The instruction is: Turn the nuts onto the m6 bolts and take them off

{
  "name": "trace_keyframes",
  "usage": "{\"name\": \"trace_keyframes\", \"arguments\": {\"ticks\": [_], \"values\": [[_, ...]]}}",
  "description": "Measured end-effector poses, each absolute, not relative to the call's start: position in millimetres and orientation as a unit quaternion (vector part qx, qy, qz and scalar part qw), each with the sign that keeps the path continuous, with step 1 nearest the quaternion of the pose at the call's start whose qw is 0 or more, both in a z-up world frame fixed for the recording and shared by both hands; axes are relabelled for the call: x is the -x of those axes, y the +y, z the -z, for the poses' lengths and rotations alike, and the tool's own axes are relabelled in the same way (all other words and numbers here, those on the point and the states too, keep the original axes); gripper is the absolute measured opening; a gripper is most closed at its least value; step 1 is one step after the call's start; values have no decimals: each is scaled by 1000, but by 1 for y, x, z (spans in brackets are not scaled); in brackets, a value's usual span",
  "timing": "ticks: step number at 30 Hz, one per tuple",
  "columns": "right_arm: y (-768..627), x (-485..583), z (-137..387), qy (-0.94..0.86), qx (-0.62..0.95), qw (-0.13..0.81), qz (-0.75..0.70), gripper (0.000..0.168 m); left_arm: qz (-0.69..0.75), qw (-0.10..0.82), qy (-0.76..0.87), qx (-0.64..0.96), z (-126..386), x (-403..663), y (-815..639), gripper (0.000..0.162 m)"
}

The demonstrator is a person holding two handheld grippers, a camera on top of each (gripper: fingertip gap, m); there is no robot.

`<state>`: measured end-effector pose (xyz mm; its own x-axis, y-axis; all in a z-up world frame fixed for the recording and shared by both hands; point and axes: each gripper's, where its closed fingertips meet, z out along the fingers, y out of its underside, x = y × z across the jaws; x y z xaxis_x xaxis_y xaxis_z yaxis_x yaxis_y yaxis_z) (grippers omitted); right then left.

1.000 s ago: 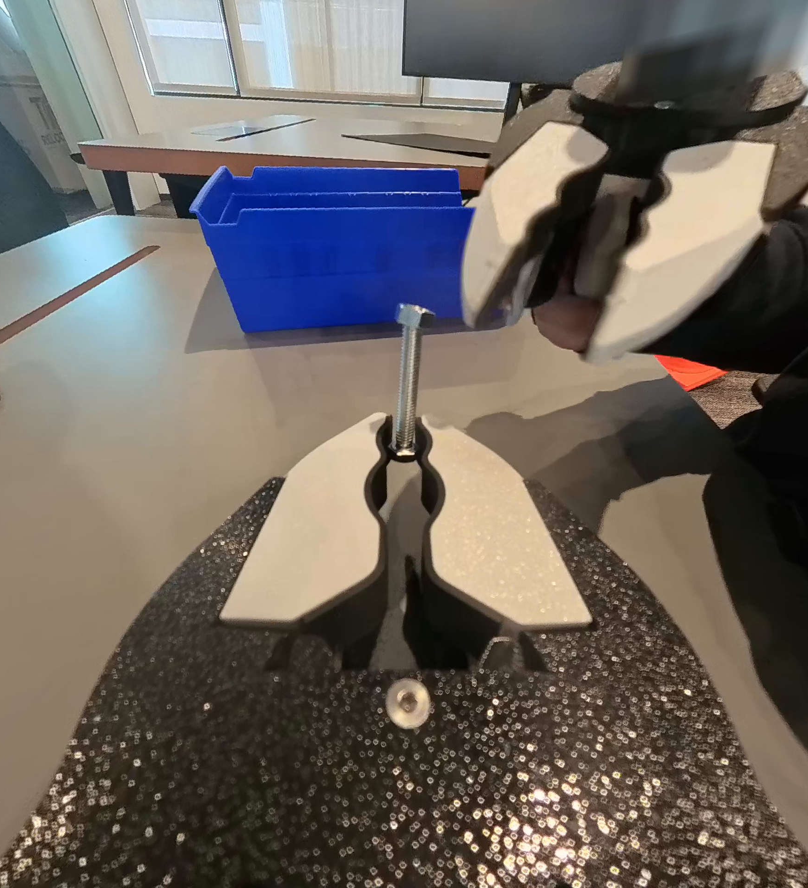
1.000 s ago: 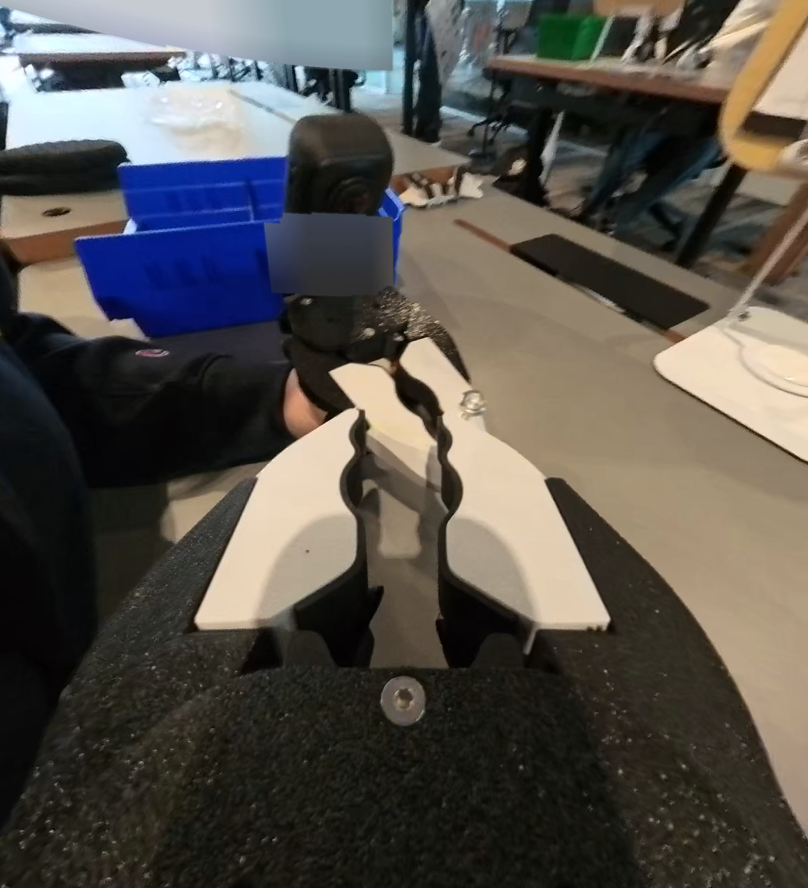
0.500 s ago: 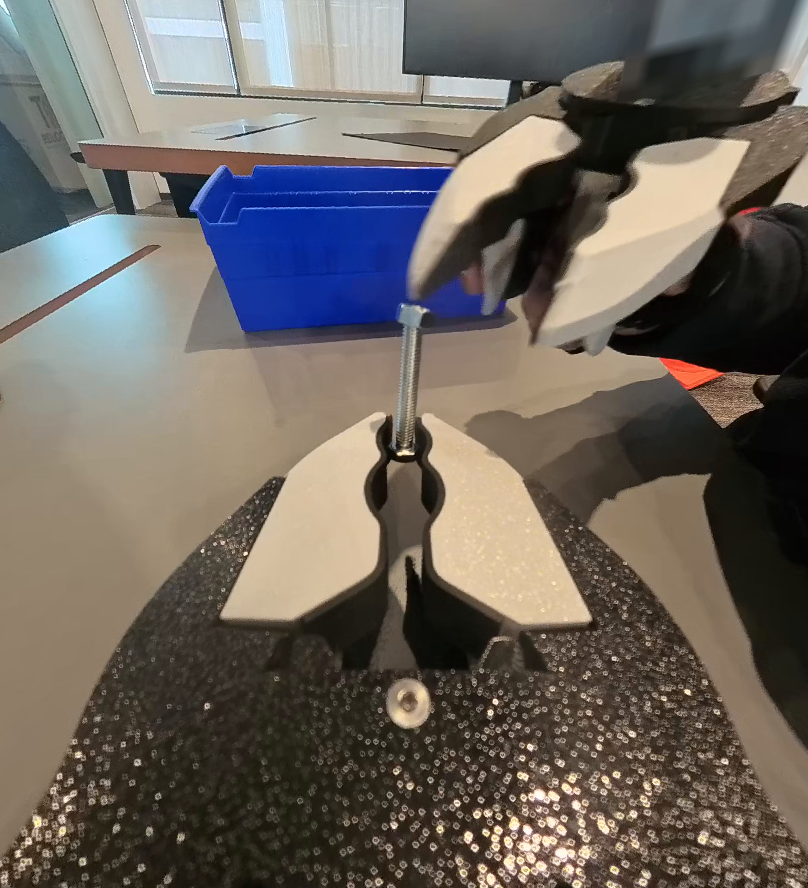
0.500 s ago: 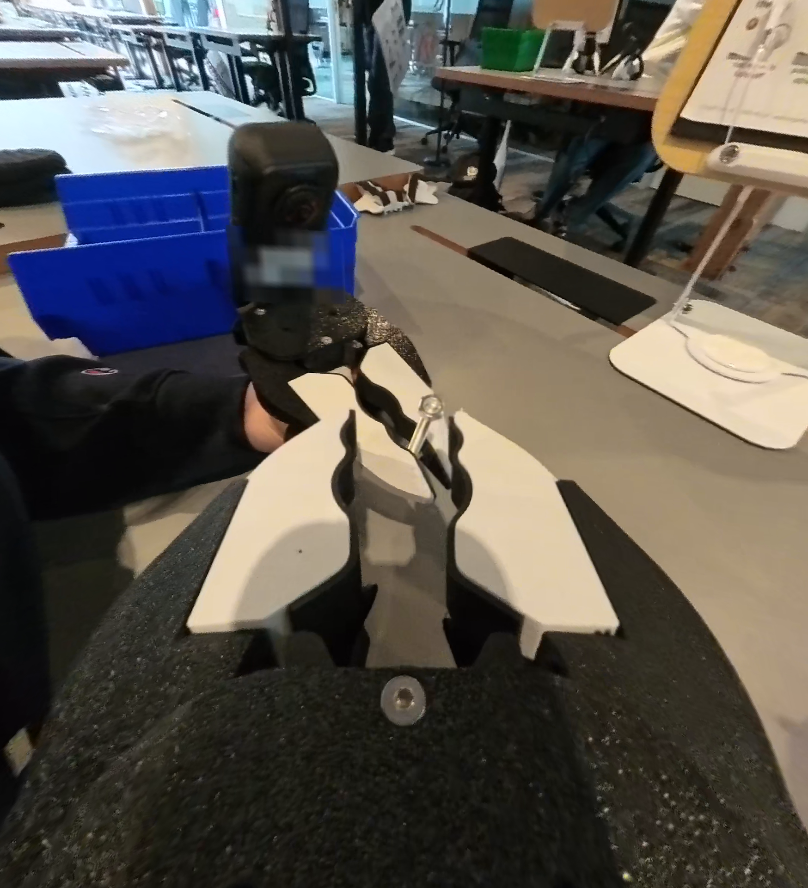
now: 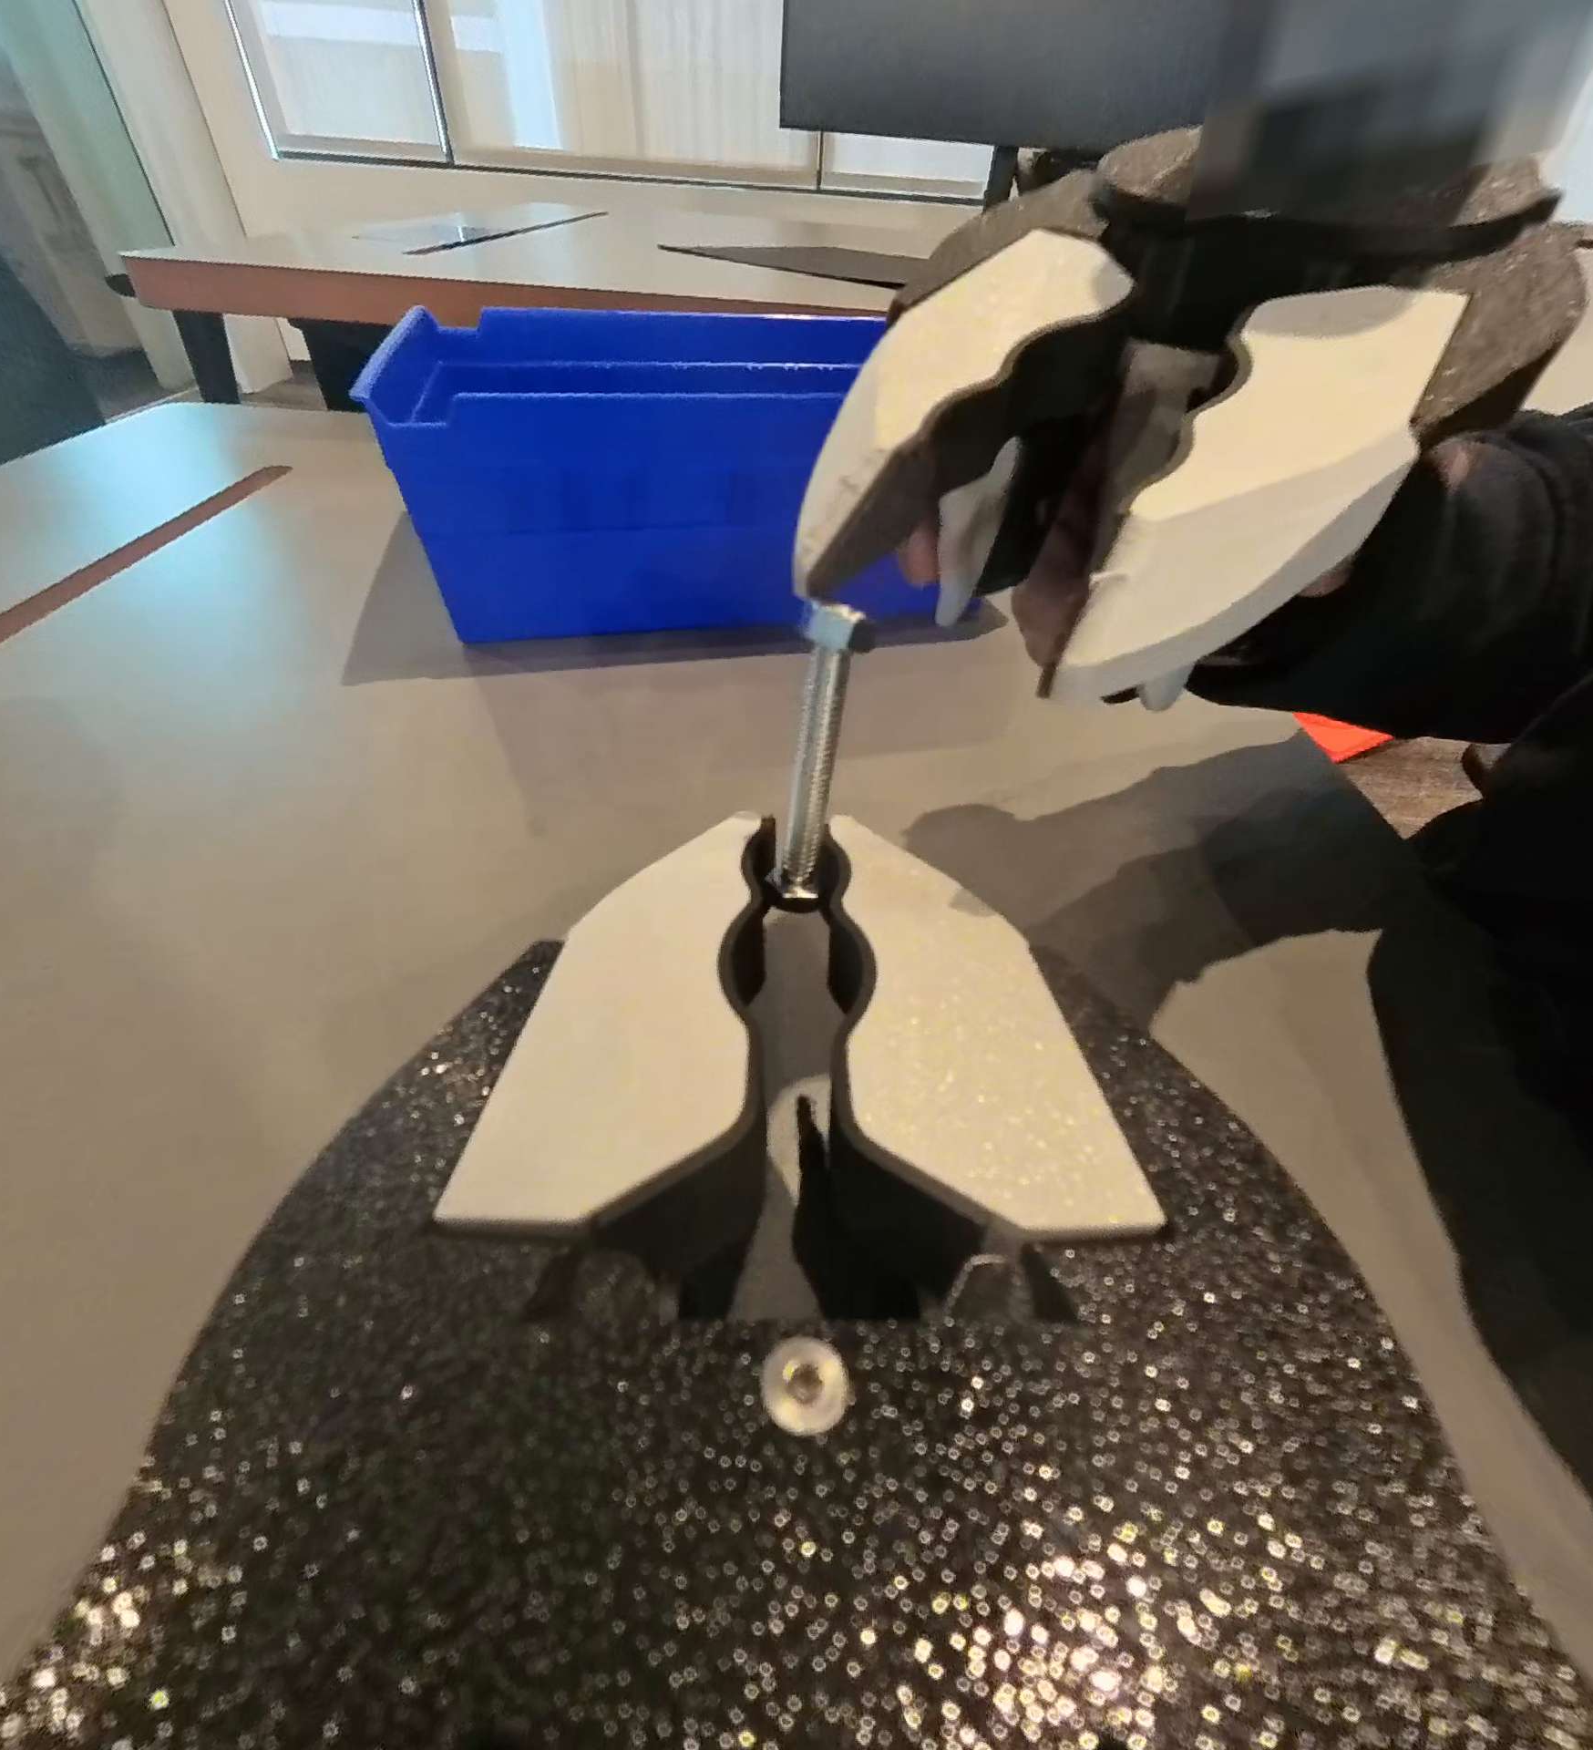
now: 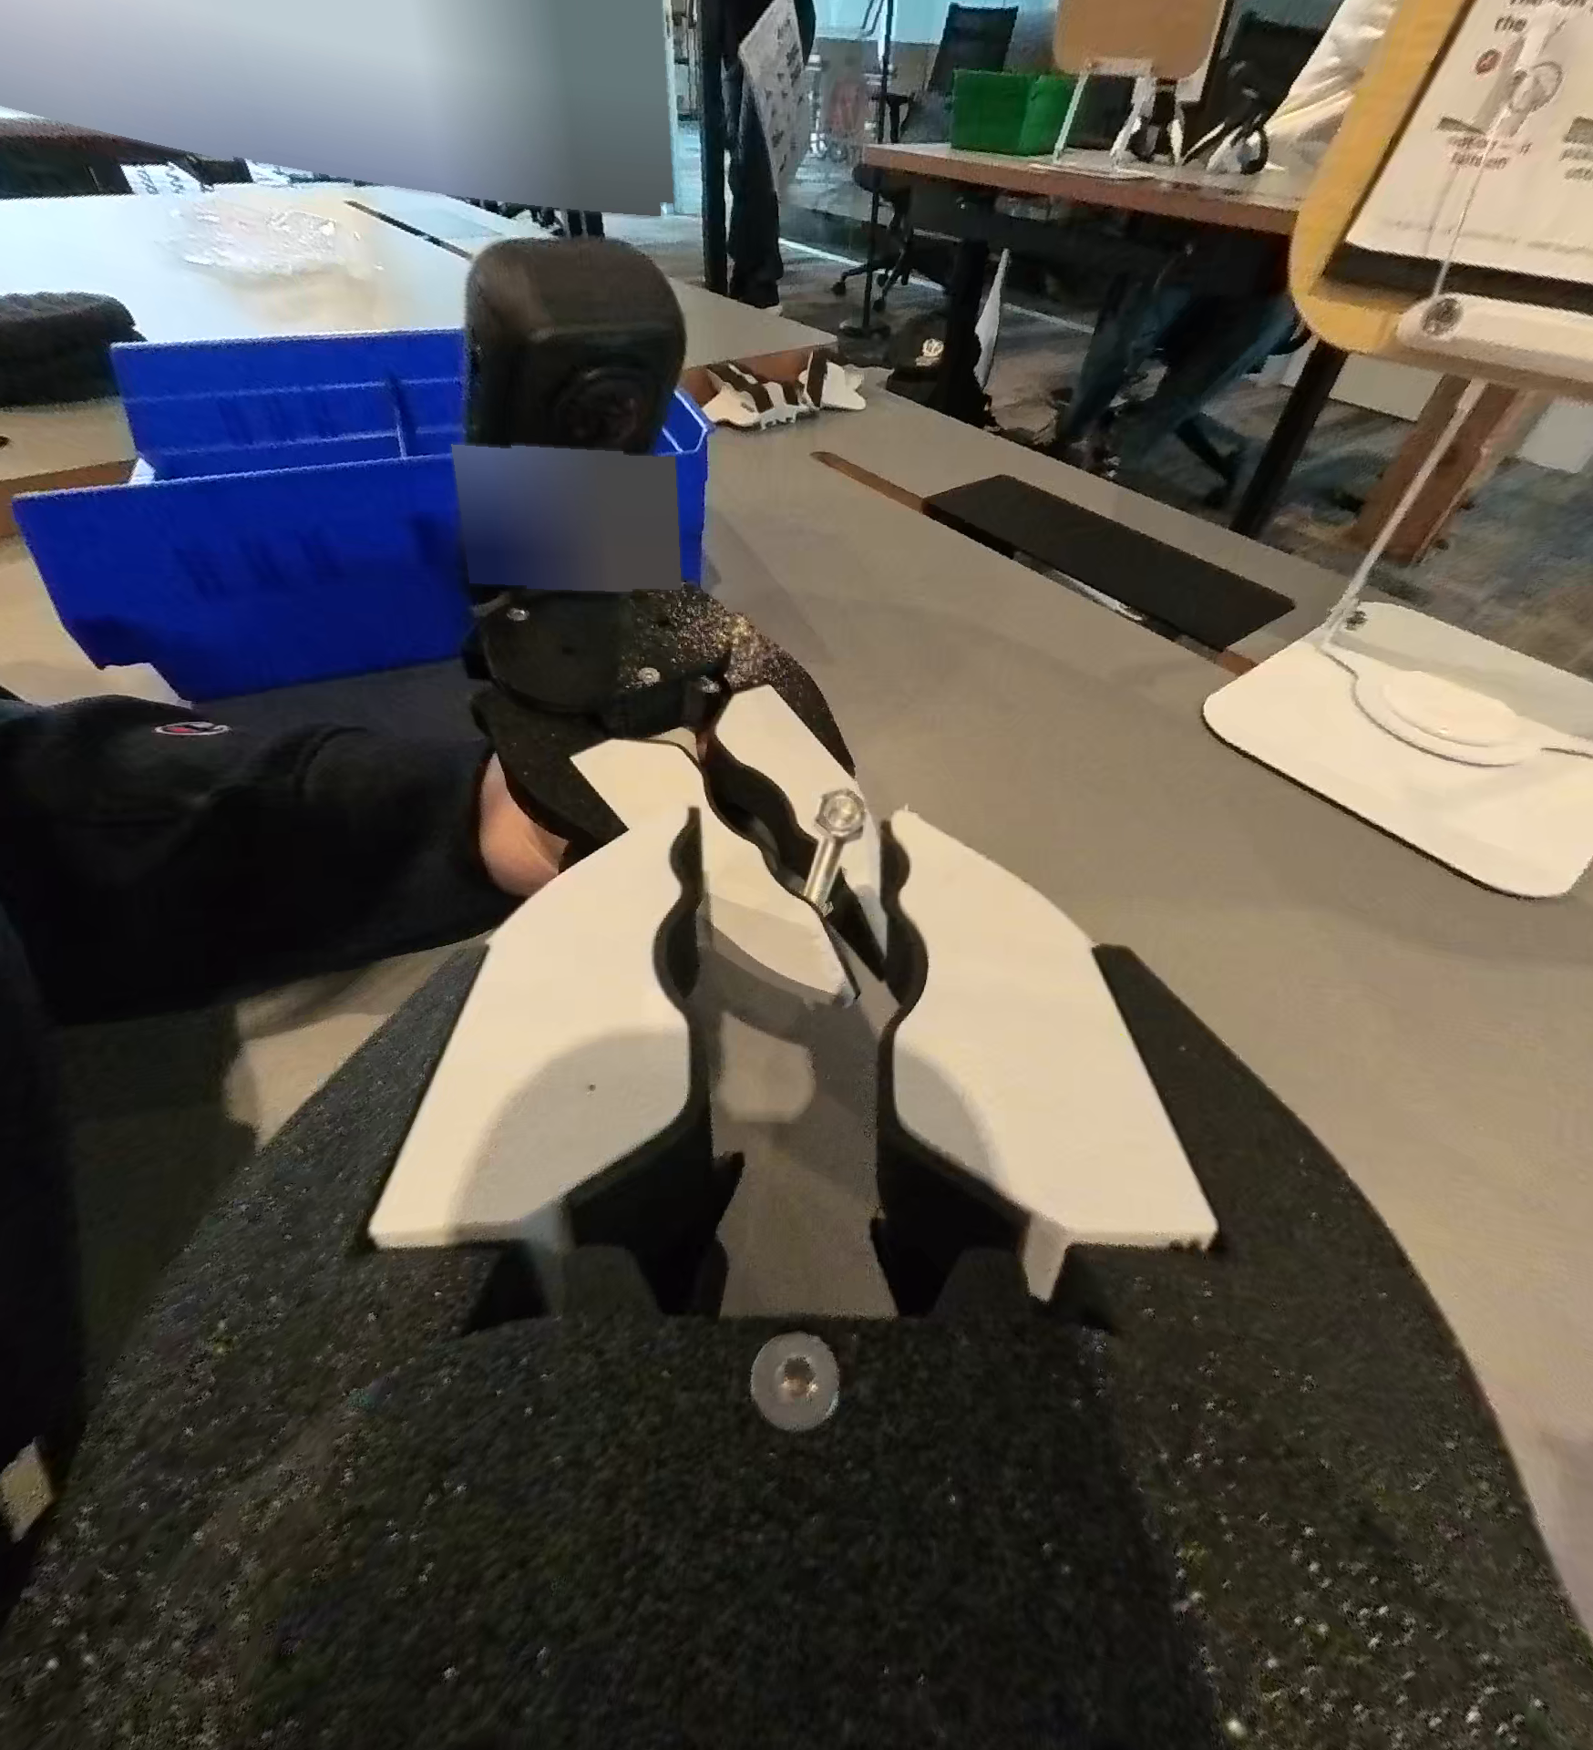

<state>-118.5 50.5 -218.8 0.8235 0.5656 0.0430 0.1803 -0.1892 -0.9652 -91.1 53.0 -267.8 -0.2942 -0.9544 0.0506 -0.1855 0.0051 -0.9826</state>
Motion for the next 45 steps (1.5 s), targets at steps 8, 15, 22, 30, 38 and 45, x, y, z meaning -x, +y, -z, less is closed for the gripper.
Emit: {"name": "trace_keyframes", "arguments": {"ticks": [8, 15, 22, 30, 38, 45], "values": [[44, 120, 218, -253, 749, 587, -177, 25, 529, 360, 606, 473, 268, 91, 54, 8], [52, 114, 223, -246, 755, 590, -149, 33, 530, 360, 601, 479, 268, 90, 55, 8], [60, 74, 236, -116, 694, 699, -128, 25, 523, 379, 576, 501, 266, 89, 66, 8], [61, 69, 236, -102, 668, 717, -171, 17, 527, 386, 569, 499, 263, 91, 68, 8], [55, 77, 231, -131, 653, 734, -132, 19, 533, 376, 570, 499, 263, 91, 66, 9], [51, 91, 228, -138, 663, 711, -190, 24, 542, 356, 596, 474, 265, 90, 53, 9]]}}
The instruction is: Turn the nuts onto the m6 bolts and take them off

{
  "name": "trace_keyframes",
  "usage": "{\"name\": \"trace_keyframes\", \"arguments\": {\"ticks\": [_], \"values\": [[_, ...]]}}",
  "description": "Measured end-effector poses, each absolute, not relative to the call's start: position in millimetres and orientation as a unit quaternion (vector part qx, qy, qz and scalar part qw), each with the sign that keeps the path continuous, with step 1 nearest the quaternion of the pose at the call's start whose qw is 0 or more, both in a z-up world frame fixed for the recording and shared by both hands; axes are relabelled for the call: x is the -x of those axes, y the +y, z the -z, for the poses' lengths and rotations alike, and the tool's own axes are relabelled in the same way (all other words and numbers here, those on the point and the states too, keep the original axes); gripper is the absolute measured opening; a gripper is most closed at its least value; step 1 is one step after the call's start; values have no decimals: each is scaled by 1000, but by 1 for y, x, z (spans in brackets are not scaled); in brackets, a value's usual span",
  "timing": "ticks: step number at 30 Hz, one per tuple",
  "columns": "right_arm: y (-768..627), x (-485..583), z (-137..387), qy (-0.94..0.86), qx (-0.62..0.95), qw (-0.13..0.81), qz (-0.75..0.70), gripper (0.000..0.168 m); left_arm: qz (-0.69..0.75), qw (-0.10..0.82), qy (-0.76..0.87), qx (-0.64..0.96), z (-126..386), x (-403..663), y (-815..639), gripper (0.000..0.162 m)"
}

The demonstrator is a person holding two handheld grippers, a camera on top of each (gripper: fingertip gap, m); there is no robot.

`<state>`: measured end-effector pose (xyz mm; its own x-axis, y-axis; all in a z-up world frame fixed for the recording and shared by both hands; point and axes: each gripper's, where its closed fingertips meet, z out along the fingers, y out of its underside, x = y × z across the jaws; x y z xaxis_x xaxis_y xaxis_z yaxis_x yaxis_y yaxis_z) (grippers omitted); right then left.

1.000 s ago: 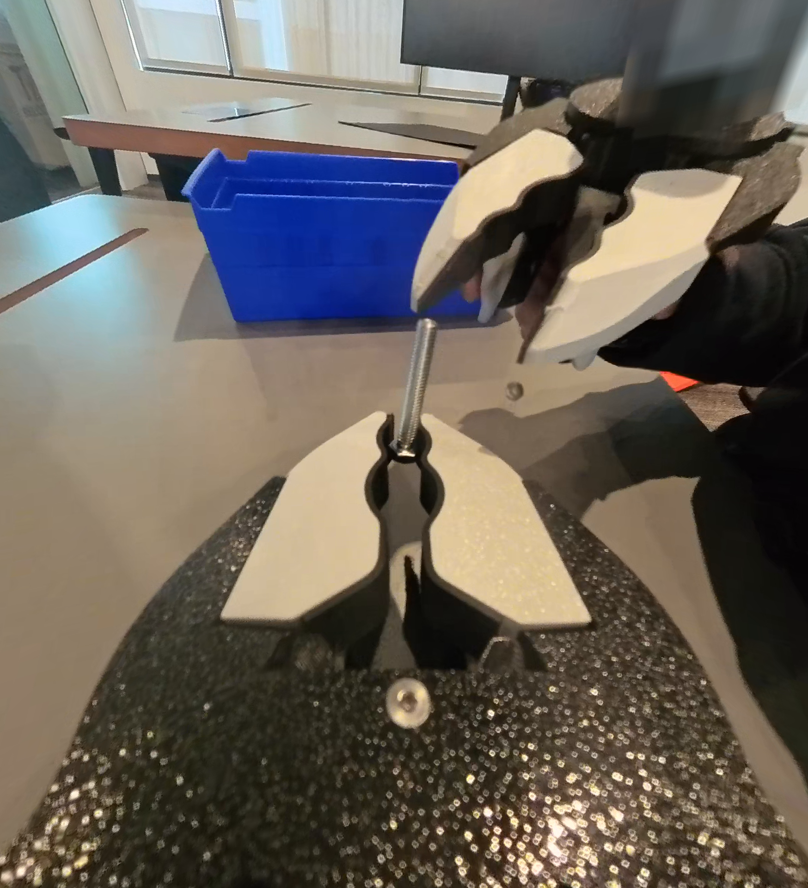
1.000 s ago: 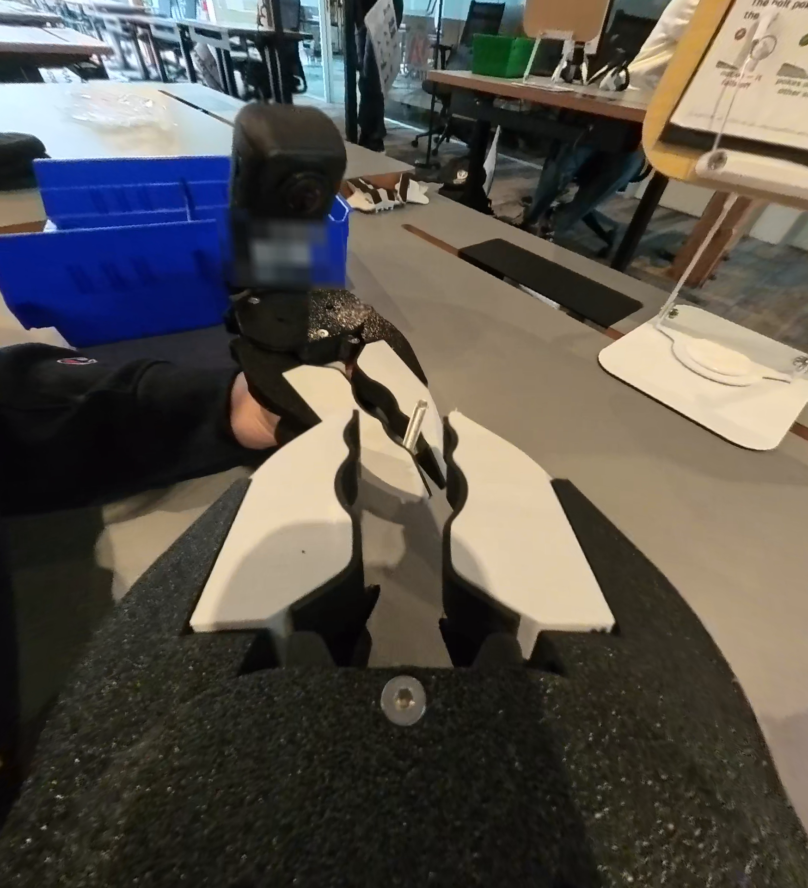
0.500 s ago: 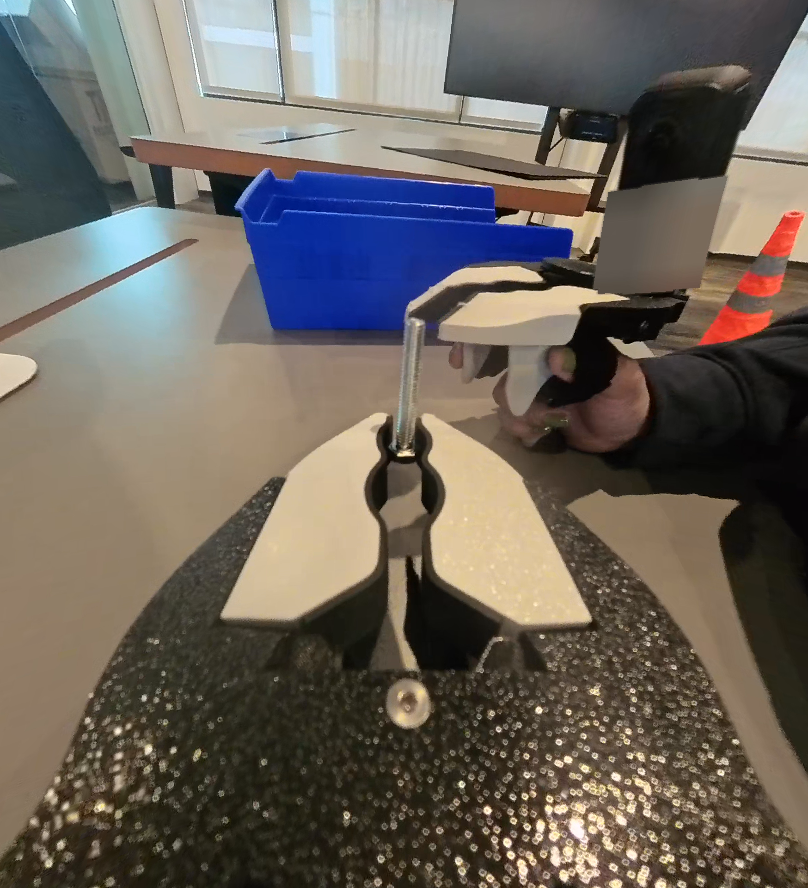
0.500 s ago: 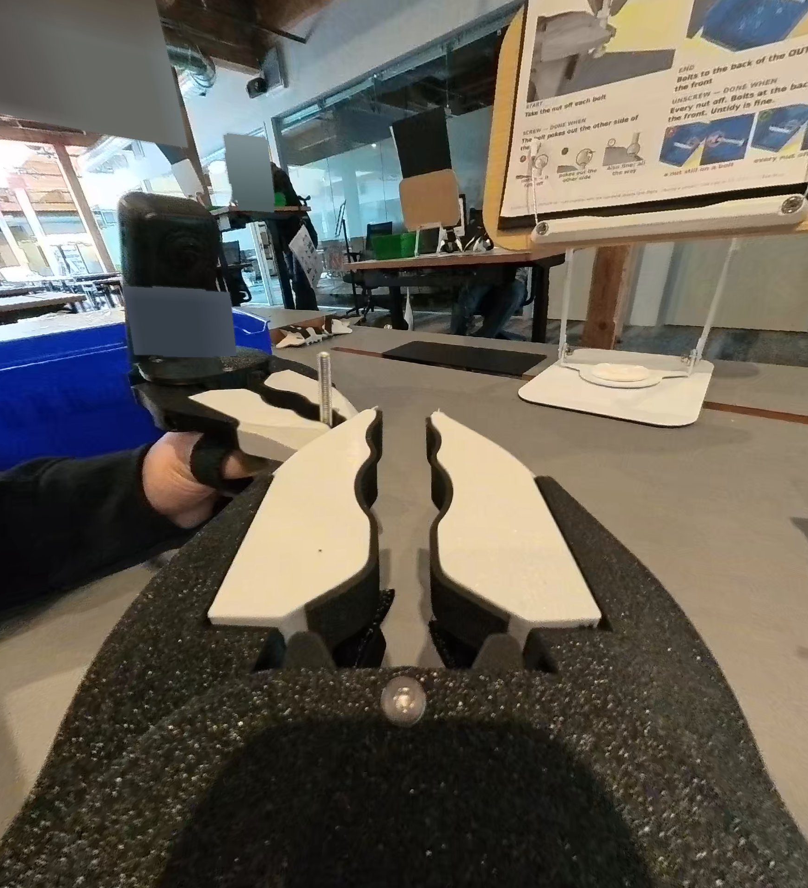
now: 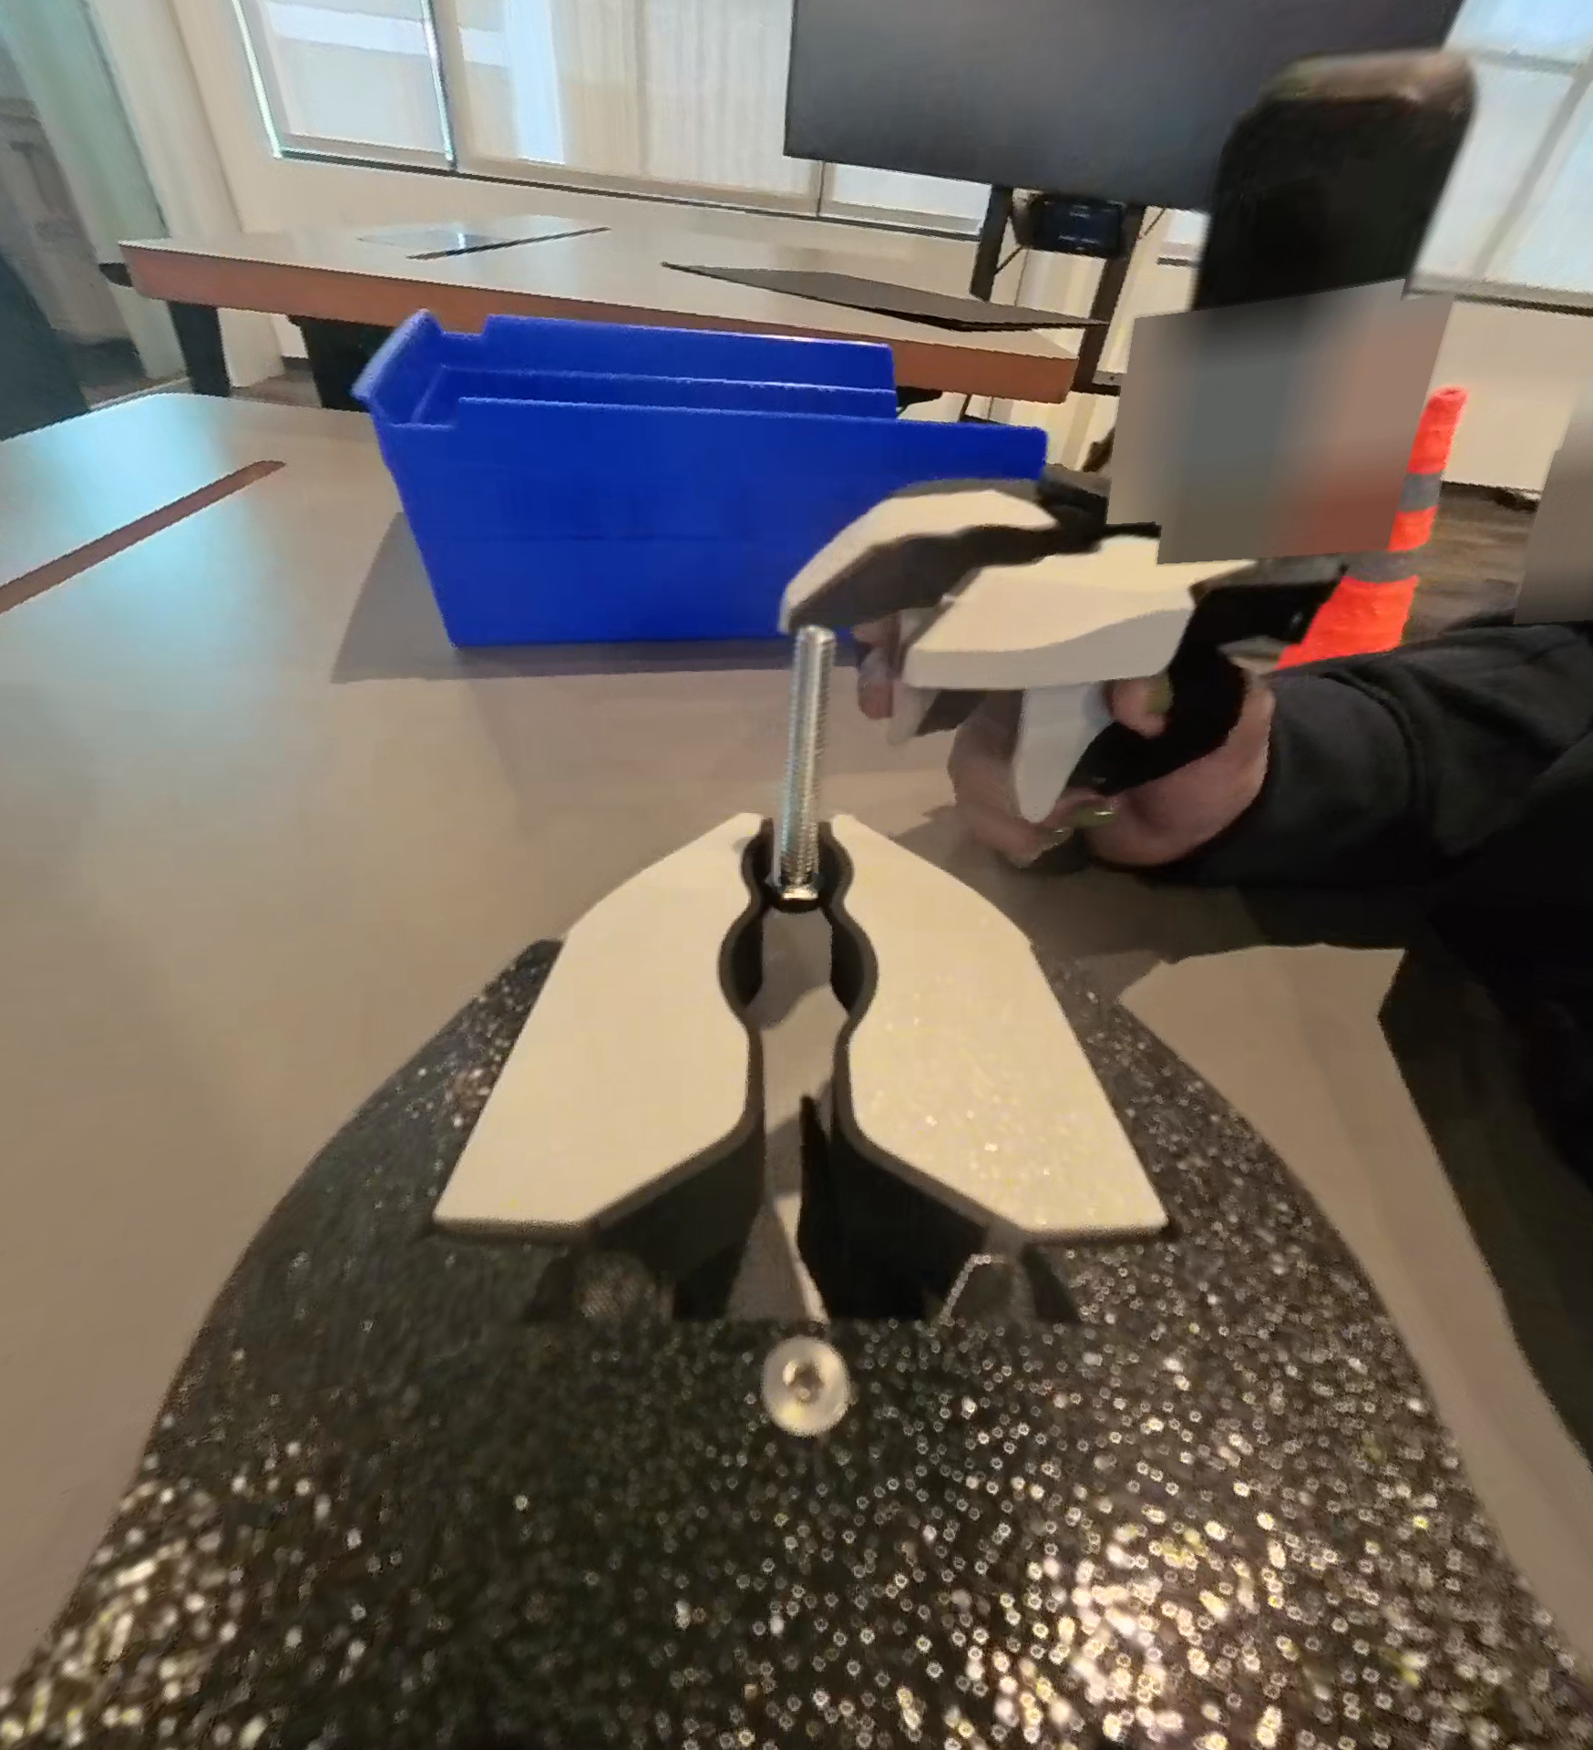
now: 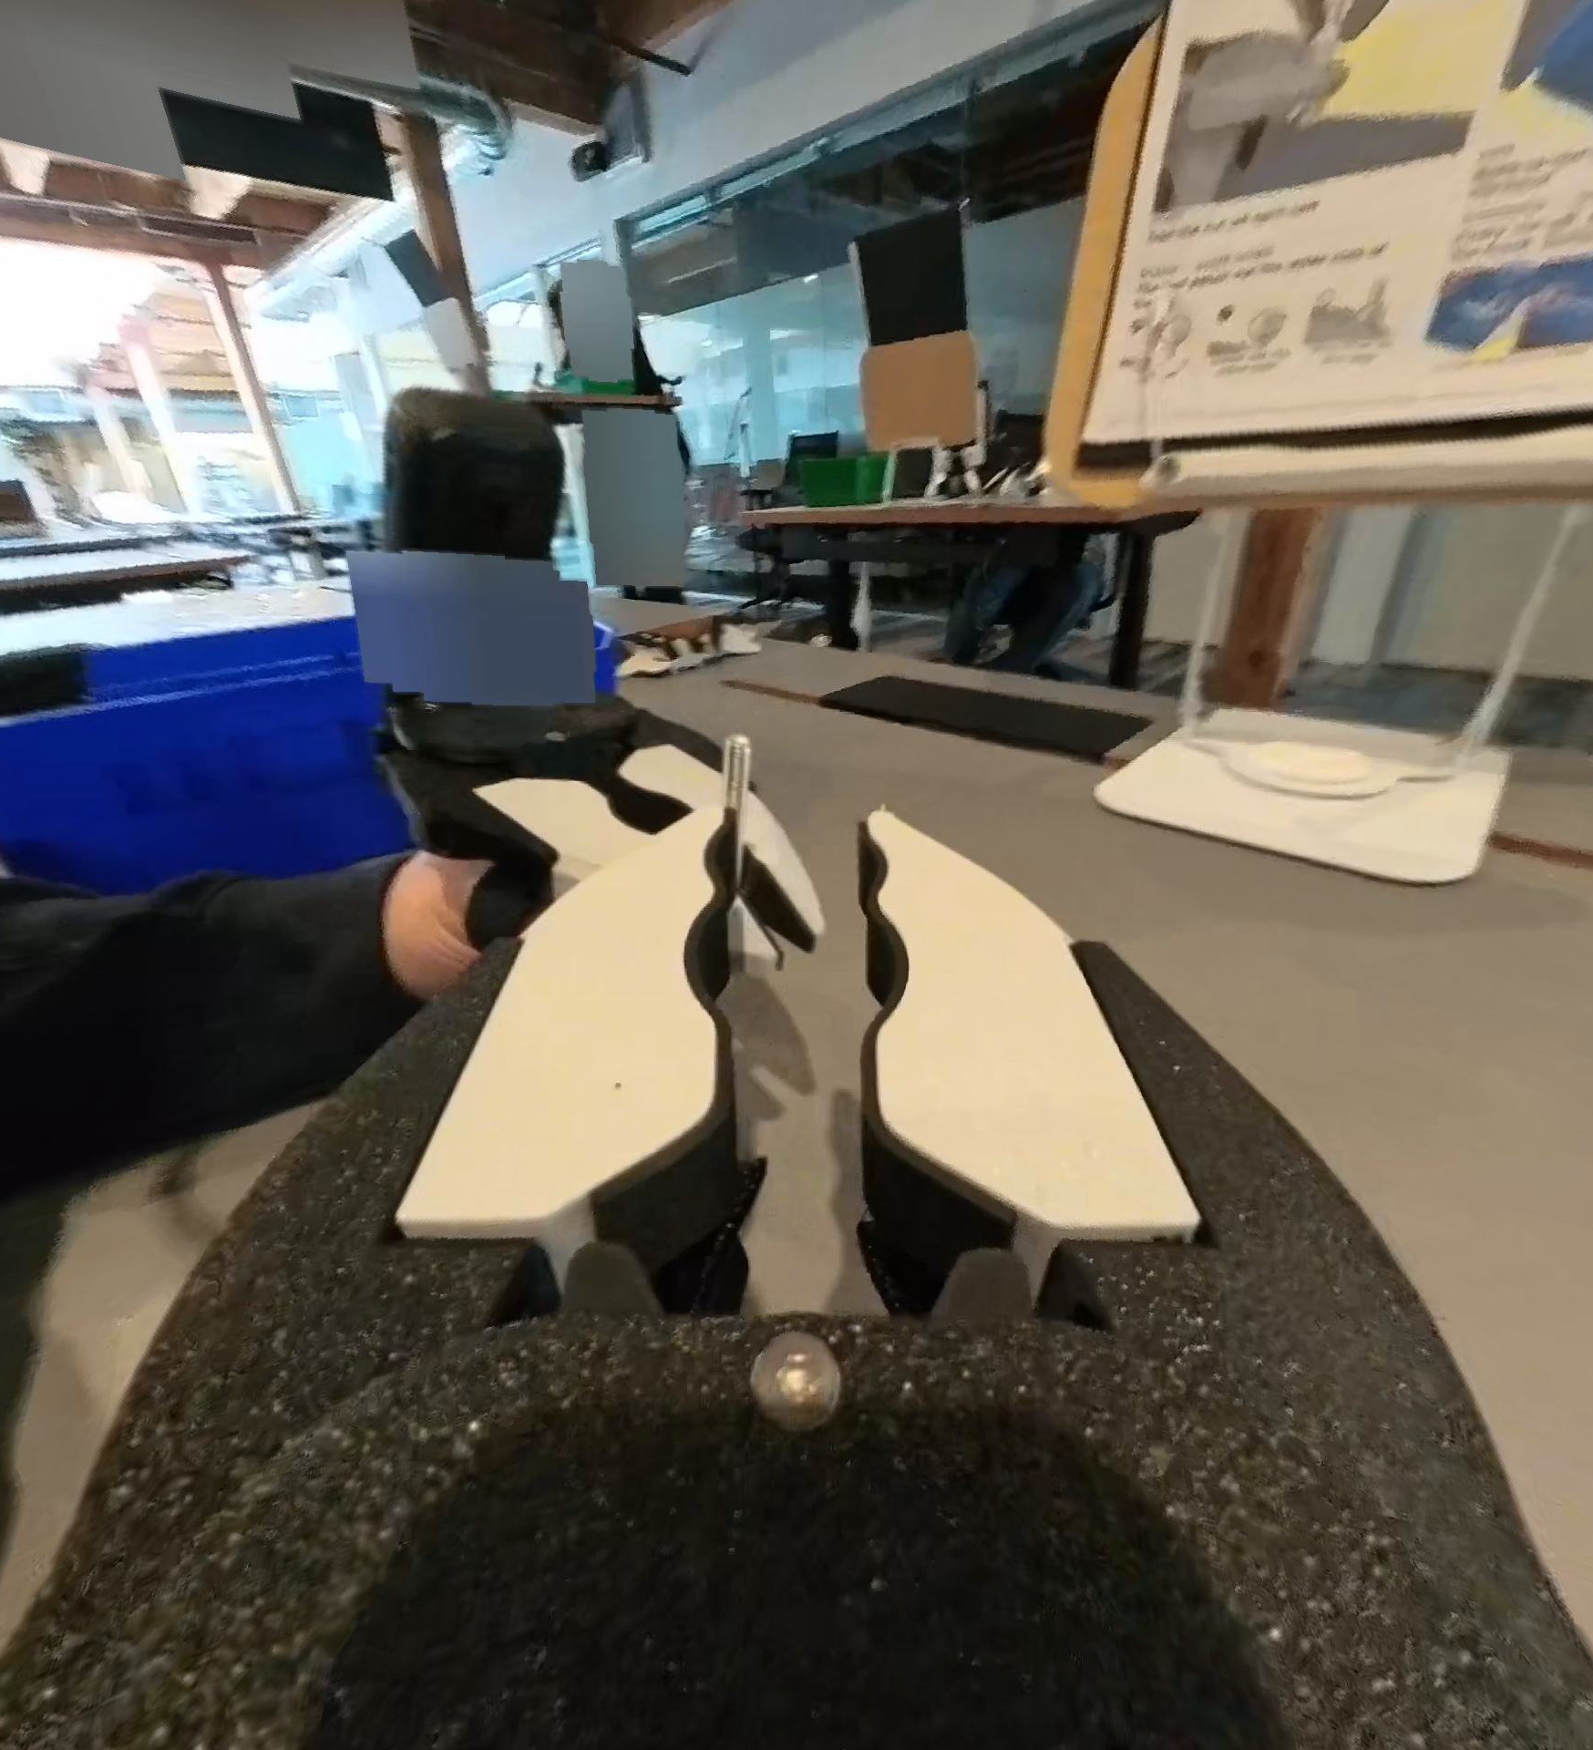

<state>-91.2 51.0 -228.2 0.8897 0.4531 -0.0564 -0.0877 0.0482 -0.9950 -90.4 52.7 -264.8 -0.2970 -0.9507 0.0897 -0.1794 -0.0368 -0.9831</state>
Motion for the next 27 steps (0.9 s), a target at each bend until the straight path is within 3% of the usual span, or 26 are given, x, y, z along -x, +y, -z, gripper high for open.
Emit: {"name": "trace_keyframes", "arguments": {"ticks": [4, 8, 11, 12, 15, 20, 27], "values": [[59, 104, 228, -152, 680, 681, -224, 28, 527, 349, 618, 467, 270, 89, 46, 9], [62, 118, 236, -199, 703, 644, -226, 6, 508, 347, 636, 466, 276, 87, 42, 9], [64, 111, 239, -200, 710, 646, -195, 6, 484, 367, 630, 484, 279, 83, 49, 11], [67, 104, 243, -192, 720, 643, -180, 6, 476, 374, 630, 487, 280, 83, 50, 33], [76, 87, 270, -187, 769, 596, -135, 6, 430, 375, 651, 500, 291, 87, 55, 52], [81, 83, 300, -209, 815, 524, -135, 6, 343, 400, 668, 525, 307, 95, 78, 62], [83, 84, 315, -239, 832, 487, -116, 6, 358, 420, 630, 547, 297, 99, 93, 68]]}}
